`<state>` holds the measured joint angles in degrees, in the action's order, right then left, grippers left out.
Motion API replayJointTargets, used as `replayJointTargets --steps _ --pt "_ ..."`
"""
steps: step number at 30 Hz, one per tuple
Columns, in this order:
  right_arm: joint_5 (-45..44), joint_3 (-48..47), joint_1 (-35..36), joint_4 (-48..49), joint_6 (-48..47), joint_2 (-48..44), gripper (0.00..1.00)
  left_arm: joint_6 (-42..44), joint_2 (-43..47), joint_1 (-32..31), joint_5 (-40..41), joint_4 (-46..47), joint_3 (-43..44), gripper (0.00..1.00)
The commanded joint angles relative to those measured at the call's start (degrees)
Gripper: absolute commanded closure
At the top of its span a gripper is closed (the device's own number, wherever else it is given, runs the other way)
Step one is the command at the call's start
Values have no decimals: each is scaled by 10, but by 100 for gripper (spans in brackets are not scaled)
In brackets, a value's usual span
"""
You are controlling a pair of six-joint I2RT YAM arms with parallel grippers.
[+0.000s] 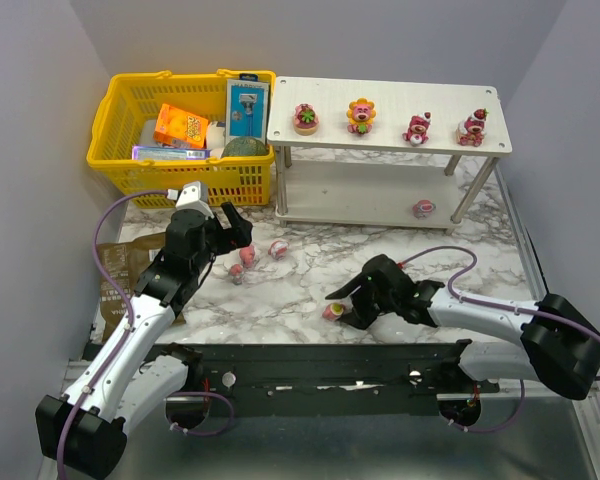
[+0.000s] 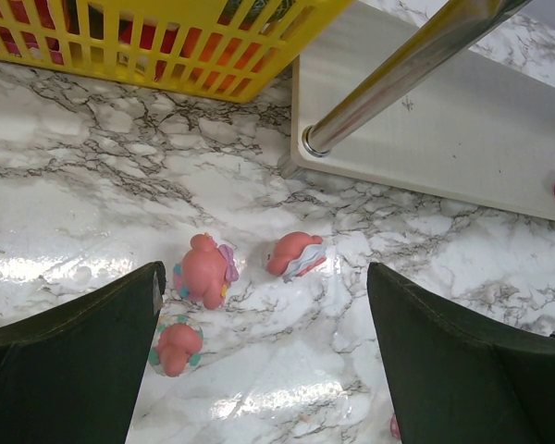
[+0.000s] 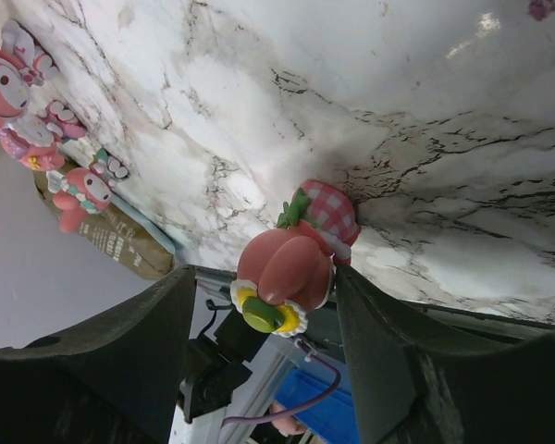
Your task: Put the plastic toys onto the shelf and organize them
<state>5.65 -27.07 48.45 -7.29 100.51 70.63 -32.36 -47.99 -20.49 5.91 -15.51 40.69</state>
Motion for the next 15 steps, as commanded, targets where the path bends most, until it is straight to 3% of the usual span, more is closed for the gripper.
replayJointTargets --steps 1,8,15 --pt "20 14 7 4 17 7 31 5 3 -3 0 7 -8 1" --pt "26 18 10 3 31 10 32 5 0 -4 0 7 -7 1" --pt "24 17 10 8 35 16 44 6 -1 -4 1 7 -6 1"
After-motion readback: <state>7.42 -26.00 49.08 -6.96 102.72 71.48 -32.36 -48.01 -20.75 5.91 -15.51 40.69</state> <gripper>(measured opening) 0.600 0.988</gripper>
